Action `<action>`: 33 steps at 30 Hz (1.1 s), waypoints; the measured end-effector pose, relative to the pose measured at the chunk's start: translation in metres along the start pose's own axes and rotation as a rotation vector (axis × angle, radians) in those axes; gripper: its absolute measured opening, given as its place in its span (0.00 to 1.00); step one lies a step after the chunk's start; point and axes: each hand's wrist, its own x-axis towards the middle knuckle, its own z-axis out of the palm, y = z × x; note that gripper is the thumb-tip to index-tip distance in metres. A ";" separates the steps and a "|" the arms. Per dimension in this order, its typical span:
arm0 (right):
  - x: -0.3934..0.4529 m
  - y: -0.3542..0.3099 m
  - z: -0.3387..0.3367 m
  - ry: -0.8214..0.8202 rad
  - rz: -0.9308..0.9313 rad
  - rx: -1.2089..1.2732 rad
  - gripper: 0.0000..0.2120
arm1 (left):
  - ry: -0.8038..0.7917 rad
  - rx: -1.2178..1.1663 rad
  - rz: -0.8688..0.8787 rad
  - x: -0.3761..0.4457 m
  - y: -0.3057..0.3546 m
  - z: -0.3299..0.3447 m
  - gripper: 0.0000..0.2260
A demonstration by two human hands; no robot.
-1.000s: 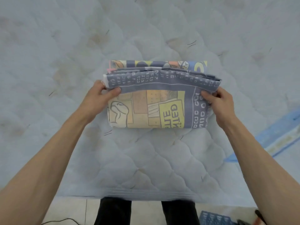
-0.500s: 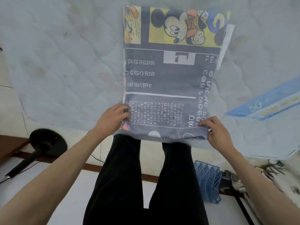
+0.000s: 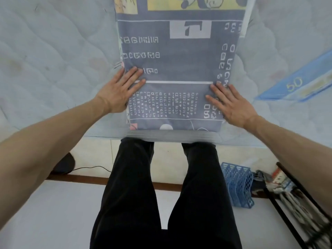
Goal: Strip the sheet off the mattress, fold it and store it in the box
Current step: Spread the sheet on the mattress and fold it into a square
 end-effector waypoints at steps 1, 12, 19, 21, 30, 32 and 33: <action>0.005 0.010 0.001 -0.006 -0.026 0.005 0.51 | 0.022 -0.026 -0.002 0.000 -0.002 0.006 0.48; 0.025 0.041 0.020 0.244 -0.139 -0.063 0.41 | 0.334 0.021 0.020 -0.021 -0.006 0.069 0.37; 0.029 0.041 0.068 0.331 -0.325 -0.299 0.32 | 0.409 0.168 0.414 -0.002 -0.020 0.094 0.30; 0.034 0.038 0.064 0.377 -0.295 -0.348 0.35 | 0.435 0.193 0.443 0.000 -0.026 0.091 0.28; 0.044 0.043 0.051 0.360 -0.296 -0.348 0.28 | 0.408 0.129 0.338 0.003 -0.017 0.071 0.30; 0.045 0.045 0.054 0.352 -0.298 -0.340 0.26 | 0.429 0.053 0.224 0.008 -0.026 0.070 0.33; 0.044 0.046 0.056 0.352 -0.295 -0.332 0.26 | 0.455 0.019 0.165 0.014 -0.033 0.067 0.38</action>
